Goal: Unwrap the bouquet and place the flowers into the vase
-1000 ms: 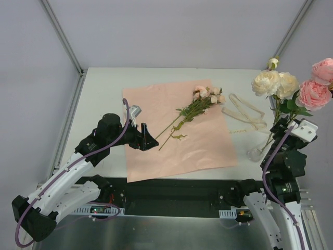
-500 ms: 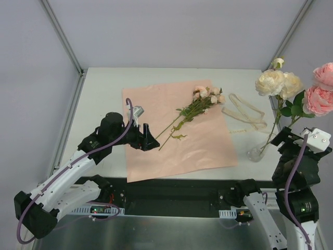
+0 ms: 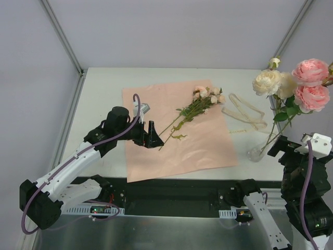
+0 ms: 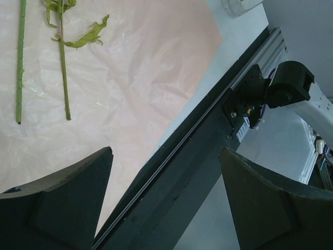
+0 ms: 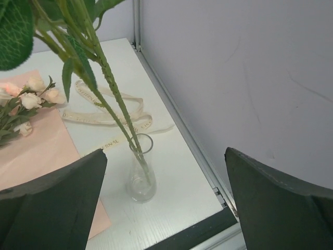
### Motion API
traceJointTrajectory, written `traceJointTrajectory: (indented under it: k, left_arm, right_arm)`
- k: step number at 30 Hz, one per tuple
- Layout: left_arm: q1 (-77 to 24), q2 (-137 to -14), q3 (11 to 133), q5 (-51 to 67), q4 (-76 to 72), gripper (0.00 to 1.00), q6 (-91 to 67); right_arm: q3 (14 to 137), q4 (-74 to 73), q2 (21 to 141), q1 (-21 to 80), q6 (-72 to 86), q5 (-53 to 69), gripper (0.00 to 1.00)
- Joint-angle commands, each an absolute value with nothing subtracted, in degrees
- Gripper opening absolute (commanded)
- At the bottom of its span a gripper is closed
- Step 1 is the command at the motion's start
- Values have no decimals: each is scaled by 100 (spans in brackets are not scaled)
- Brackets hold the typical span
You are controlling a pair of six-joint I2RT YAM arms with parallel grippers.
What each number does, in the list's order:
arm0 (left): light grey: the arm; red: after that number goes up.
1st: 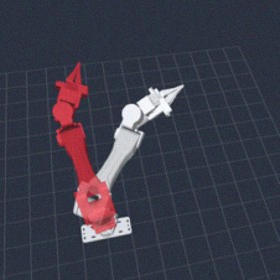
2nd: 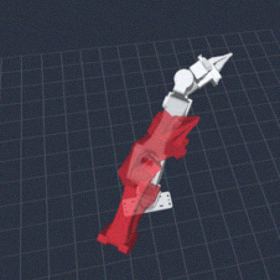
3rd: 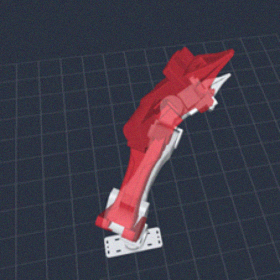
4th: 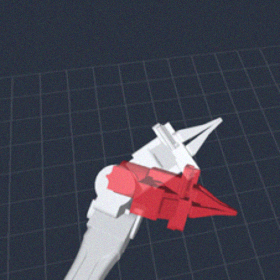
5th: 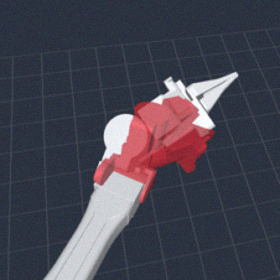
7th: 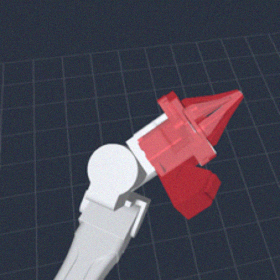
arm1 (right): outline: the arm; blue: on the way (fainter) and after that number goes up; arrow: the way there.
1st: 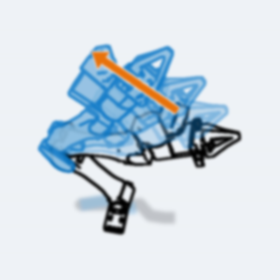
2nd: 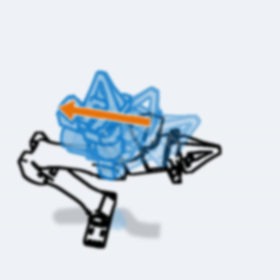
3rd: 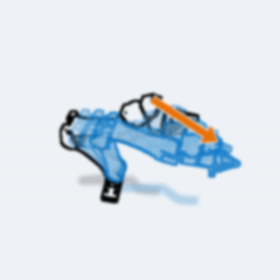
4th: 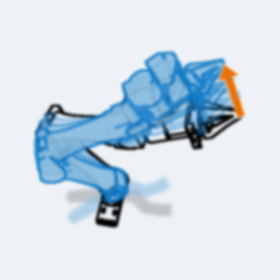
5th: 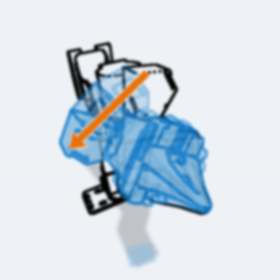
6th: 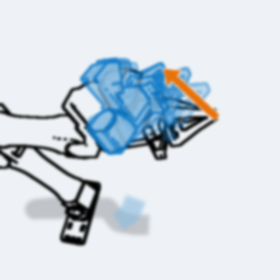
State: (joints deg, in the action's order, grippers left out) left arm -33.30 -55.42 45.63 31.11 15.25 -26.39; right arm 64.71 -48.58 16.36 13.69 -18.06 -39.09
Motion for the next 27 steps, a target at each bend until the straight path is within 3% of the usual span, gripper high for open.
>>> traceJointTrajectory:
  k: [1, 10, 19, 21, 25, 27]
  left_arm:
    - [-3305, -5660, 4834, 3313, 1345, 83, -2522]
    - [-3296, -5941, 4983, 3358, 1345, 77, -2496]
    - [-3305, -6179, 5115, 3349, 1362, 70, -2443]
    - [-3305, -6301, 5150, 3235, 1362, 67, -2426]
    - [-3305, -6793, 5422, 3138, 1450, 58, -2347]
    - [-3305, -7197, 5676, 3077, 1590, 54, -2294]
  right_arm:
    - [6855, -5290, 1837, 1345, -1775, -3333, 100]
    - [7497, -6160, 2241, 1345, -977, -2681, 100]
    - [7110, -5915, 2066, 1345, -642, -2198, 99]
    - [7023, -5749, 1908, 1345, -746, -1533, 100]
    - [6505, -5029, 1740, 1353, -774, 1688, 100]
    - [6162, -4844, 1784, 1353, -336, 2046, 100]
